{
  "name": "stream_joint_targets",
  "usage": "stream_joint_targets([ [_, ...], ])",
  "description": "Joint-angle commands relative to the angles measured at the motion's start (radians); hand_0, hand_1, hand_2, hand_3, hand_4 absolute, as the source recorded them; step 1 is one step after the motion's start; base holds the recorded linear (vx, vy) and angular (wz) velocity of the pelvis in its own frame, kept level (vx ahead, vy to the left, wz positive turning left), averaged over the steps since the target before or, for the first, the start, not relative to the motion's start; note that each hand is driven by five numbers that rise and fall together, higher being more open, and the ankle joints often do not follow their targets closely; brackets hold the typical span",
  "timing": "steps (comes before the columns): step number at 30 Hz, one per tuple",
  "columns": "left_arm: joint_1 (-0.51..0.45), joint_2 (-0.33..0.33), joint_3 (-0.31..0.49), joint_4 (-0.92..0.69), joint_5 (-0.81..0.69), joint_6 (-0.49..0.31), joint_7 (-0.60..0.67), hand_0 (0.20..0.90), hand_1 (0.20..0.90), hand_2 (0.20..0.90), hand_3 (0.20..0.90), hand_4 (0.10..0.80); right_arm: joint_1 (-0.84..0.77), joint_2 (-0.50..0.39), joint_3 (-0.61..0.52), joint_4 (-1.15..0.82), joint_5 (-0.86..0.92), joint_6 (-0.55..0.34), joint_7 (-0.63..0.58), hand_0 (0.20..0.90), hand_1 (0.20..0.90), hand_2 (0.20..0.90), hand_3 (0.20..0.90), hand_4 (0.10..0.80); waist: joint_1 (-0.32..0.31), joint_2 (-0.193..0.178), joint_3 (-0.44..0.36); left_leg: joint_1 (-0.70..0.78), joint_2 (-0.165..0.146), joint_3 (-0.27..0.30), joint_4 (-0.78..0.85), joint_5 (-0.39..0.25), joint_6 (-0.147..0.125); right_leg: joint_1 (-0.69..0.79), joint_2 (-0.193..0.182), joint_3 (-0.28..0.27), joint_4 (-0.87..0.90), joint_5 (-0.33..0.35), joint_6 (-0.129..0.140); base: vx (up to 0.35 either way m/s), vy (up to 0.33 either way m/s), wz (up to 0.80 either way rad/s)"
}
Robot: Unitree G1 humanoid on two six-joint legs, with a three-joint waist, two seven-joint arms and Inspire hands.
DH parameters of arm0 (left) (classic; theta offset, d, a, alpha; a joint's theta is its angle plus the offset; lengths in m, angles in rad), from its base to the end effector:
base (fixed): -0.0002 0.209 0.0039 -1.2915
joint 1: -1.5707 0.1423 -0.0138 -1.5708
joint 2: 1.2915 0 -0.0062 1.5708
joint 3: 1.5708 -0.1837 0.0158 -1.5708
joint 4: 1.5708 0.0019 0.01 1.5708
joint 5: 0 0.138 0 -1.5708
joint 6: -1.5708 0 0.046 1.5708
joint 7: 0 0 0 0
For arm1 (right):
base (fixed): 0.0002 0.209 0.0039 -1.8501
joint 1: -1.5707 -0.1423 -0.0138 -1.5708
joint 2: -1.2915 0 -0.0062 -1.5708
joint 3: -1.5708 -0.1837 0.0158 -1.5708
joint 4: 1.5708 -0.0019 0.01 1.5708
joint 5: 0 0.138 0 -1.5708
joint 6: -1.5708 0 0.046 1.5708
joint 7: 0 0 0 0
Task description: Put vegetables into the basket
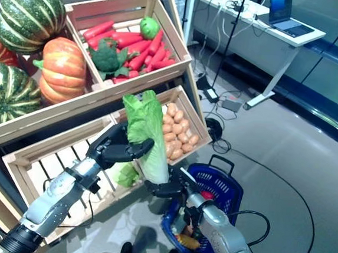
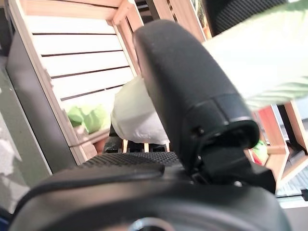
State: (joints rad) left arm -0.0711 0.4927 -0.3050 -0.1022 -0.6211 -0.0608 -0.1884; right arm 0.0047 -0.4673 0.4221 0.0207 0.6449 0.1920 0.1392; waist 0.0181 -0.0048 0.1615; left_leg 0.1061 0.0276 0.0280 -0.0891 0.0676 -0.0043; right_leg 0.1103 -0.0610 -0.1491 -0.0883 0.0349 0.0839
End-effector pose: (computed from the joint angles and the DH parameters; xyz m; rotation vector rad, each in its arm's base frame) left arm 0.2086 0.1740 0.0726 -0.1371 -0.0648 -0.5208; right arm 0.1826 -0.1631 0.0163 0.1690 0.4259 0.5003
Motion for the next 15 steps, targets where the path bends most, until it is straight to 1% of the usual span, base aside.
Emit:
stream_joint_targets([
  [1,-0.108,-0.012,-0.057,-0.087,-0.011,-0.052,-0.121,0.300,0.300,0.300,0.300,0.400,-0.101,0.023,-0.043,-0.097,0.095,-0.078,-0.004,0.300,0.300,0.300,0.300,0.400,0.005,-0.029,-0.091,0.021,-0.030,0.013,0.002,-0.110,-0.014,0.000,-0.062,-0.003,0.001,0.007,0.067,0.000,0.000,0.00],
  [4,-0.106,-0.004,-0.058,-0.095,0.012,-0.031,-0.137,0.300,0.300,0.300,0.300,0.400,-0.100,0.023,-0.044,-0.092,0.096,-0.081,-0.005,0.300,0.300,0.300,0.300,0.400,0.006,-0.027,-0.092,0.021,-0.029,0.013,0.002,-0.109,-0.013,0.000,-0.061,-0.002,0.001,0.008,0.066,0.000,0.000,0.00],
  [8,-0.109,0.013,-0.060,-0.089,0.027,-0.017,-0.126,0.300,0.300,0.300,0.300,0.400,-0.098,0.015,-0.043,-0.095,0.103,-0.083,-0.005,0.300,0.300,0.300,0.300,0.400,0.004,-0.025,-0.095,0.020,-0.028,0.015,0.002,-0.108,-0.014,-0.002,-0.061,0.001,0.001,0.008,0.068,0.000,0.000,0.00],
  [11,-0.111,0.034,-0.055,-0.084,0.033,-0.006,-0.143,0.300,0.300,0.300,0.300,0.400,-0.096,0.004,-0.046,-0.097,0.106,-0.080,-0.001,0.300,0.300,0.300,0.300,0.400,0.002,-0.022,-0.096,0.018,-0.027,0.018,0.002,-0.106,-0.014,-0.004,-0.059,0.003,0.001,0.008,0.067,0.000,0.000,0.00],
  [12,-0.110,0.038,-0.053,-0.084,0.047,-0.006,-0.153,0.354,0.354,0.354,0.354,0.436,-0.093,0.002,-0.048,-0.095,0.104,-0.081,0.002,0.300,0.300,0.300,0.300,0.400,0.002,-0.022,-0.096,0.018,-0.026,0.019,0.002,-0.105,-0.014,-0.004,-0.059,0.003,0.001,0.009,0.066,0.000,0.000,0.00],
  [13,-0.111,0.042,-0.054,-0.083,0.050,-0.008,-0.157,0.533,0.533,0.533,0.533,0.555,-0.092,0.000,-0.049,-0.095,0.104,-0.080,0.003,0.300,0.300,0.300,0.300,0.400,0.001,-0.022,-0.097,0.018,-0.026,0.019,0.002,-0.105,-0.013,-0.005,-0.058,0.004,0.001,0.009,0.066,0.000,0.000,0.00],
  [14,-0.108,0.051,-0.053,-0.087,0.042,-0.005,-0.148,0.655,0.655,0.655,0.655,0.637,-0.090,-0.005,-0.050,-0.097,0.106,-0.079,0.002,0.300,0.300,0.300,0.300,0.400,0.000,-0.021,-0.097,0.016,-0.026,0.017,0.002,-0.104,-0.014,-0.006,-0.058,0.006,0.001,0.009,0.066,0.000,0.000,0.00],
  [15,-0.107,0.054,-0.050,-0.088,0.037,-0.003,-0.145,0.900,0.900,0.900,0.900,0.800,-0.088,-0.007,-0.050,-0.097,0.108,-0.080,0.000,0.300,0.300,0.300,0.300,0.400,0.000,-0.021,-0.097,0.016,-0.026,0.017,0.002,-0.104,-0.014,-0.006,-0.058,0.006,0.001,0.009,0.066,0.000,0.000,0.00],
])
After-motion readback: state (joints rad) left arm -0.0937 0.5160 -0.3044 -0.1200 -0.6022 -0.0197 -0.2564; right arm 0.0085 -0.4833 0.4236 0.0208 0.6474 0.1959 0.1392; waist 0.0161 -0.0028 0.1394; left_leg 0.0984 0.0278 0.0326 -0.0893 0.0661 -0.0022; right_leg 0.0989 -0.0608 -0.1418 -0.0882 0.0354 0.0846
